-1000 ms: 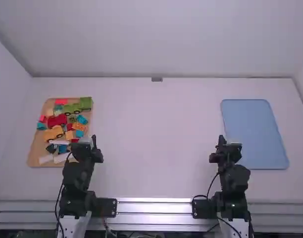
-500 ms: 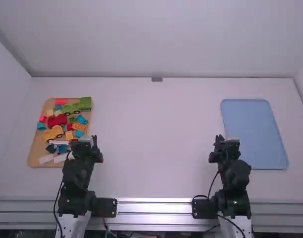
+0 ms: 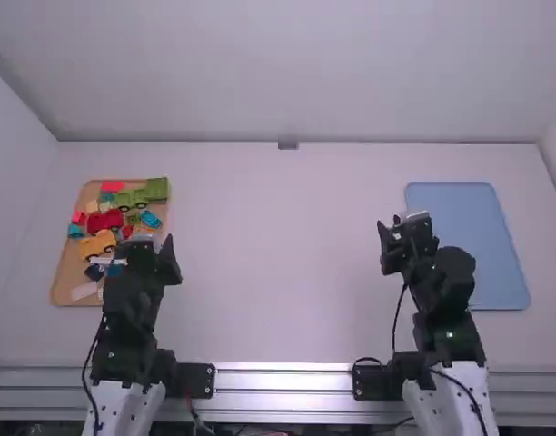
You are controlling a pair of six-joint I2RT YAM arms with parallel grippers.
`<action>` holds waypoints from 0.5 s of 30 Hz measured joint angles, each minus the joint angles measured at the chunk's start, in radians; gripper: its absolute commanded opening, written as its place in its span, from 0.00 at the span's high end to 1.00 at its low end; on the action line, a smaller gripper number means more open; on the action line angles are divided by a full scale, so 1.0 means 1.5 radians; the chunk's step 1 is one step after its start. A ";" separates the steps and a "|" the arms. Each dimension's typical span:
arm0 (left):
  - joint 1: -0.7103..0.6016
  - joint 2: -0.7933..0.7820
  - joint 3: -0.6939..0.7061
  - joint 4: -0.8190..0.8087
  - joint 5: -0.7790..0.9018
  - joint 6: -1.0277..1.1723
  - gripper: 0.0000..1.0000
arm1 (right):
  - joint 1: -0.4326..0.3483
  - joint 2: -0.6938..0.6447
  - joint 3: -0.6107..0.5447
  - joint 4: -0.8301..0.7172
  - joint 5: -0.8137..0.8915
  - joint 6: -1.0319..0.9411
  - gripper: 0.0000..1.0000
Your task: Assemble lego blocks to make yellow taxi
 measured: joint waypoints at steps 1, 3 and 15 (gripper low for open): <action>0.000 0.007 0.008 -0.004 -0.002 -0.003 0.60 | 0.001 0.014 0.012 0.000 -0.006 -0.006 0.60; 0.000 0.045 0.055 -0.030 -0.017 -0.014 0.55 | 0.005 0.063 0.057 -0.004 -0.028 -0.020 0.55; 0.012 0.219 0.247 -0.113 -0.085 -0.092 0.31 | 0.035 0.356 0.305 -0.042 -0.173 -0.115 0.31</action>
